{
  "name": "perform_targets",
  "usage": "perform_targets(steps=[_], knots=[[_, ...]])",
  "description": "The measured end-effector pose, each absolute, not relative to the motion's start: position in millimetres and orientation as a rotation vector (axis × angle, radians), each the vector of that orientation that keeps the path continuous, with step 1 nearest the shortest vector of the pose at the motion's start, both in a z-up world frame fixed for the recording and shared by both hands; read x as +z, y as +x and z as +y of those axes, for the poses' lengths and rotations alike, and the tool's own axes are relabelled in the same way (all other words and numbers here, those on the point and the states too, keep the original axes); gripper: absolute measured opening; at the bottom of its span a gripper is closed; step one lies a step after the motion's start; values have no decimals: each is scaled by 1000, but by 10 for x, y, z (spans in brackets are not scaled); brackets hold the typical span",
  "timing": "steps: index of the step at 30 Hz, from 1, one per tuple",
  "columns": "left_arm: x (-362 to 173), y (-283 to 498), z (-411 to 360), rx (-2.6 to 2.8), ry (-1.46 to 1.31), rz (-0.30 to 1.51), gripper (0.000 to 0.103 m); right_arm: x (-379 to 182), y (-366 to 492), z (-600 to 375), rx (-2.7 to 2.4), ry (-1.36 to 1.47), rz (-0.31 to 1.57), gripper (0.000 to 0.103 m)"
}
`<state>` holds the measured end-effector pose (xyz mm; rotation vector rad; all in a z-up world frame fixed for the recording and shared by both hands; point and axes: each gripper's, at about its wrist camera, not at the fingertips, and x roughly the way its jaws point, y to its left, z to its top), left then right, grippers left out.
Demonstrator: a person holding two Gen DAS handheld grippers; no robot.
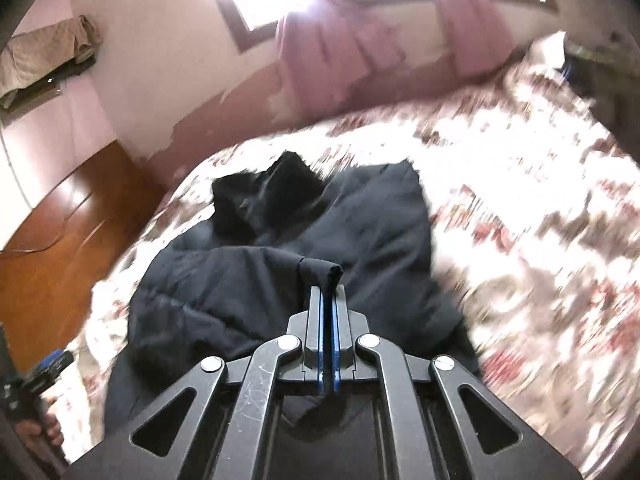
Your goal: Fold large clothes
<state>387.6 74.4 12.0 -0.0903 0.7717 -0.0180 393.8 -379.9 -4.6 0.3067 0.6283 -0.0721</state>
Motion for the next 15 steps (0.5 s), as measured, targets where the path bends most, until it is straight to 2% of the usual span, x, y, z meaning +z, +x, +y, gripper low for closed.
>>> perform_targets(steps=[2, 5, 7, 8, 9, 15], knots=[[78, 4000, 696, -27, -104, 788, 93, -70, 4117, -3771, -117, 224, 671, 5], [28, 4239, 558, -54, -110, 810, 93, -163, 4320, -3612, -211, 90, 717, 13], [-6, 4421, 431, -80, -101, 820, 93, -157, 4397, -3519, -178, 43, 704, 27], [-24, 4511, 364, -96, -99, 825, 93, -151, 4425, -3465, -160, 27, 697, 42], [-35, 4565, 311, -107, -97, 828, 93, -162, 4452, -3408, -142, 12, 686, 52], [-358, 4930, -56, -127, -7, 901, 93, -484, 4679, -3078, 50, -61, 787, 53]])
